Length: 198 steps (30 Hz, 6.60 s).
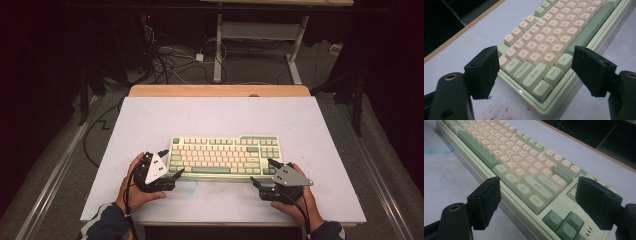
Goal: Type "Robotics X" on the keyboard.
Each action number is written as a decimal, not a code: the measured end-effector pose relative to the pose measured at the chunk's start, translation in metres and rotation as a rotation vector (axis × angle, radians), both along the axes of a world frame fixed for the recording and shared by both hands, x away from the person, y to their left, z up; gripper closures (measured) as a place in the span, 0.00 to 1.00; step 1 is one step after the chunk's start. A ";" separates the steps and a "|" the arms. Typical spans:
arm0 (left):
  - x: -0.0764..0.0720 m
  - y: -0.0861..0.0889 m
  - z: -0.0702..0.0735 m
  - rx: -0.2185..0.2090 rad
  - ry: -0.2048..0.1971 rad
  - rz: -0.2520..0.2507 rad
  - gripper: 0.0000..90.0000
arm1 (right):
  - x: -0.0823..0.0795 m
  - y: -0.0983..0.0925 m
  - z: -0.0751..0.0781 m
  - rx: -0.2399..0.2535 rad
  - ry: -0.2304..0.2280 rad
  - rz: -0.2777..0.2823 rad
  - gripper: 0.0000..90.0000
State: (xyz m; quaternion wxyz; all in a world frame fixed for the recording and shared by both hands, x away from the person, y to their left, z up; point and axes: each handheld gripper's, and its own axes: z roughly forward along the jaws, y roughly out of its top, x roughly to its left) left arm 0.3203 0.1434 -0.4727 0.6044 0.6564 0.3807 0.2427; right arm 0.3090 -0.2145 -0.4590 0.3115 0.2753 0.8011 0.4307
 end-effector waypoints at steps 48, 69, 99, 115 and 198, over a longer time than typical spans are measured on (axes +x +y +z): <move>0.050 -0.045 0.003 0.069 0.222 -0.049 0.96 | 0.002 0.004 -0.005 -0.030 0.025 0.018 0.24; 0.050 -0.046 0.003 0.082 0.213 -0.053 0.95 | 0.003 0.005 -0.006 -0.038 0.031 0.024 0.24; 0.034 -0.045 0.021 0.022 0.155 -0.080 0.94 | 0.002 0.003 -0.004 -0.034 0.027 0.016 0.24; 0.015 -0.059 0.017 0.032 0.176 -0.155 0.94 | 0.003 0.003 -0.004 -0.036 0.028 0.016 0.24; -0.009 0.024 -0.015 0.038 0.056 0.028 0.23 | 0.031 -0.014 0.020 -0.007 0.161 -0.010 1.00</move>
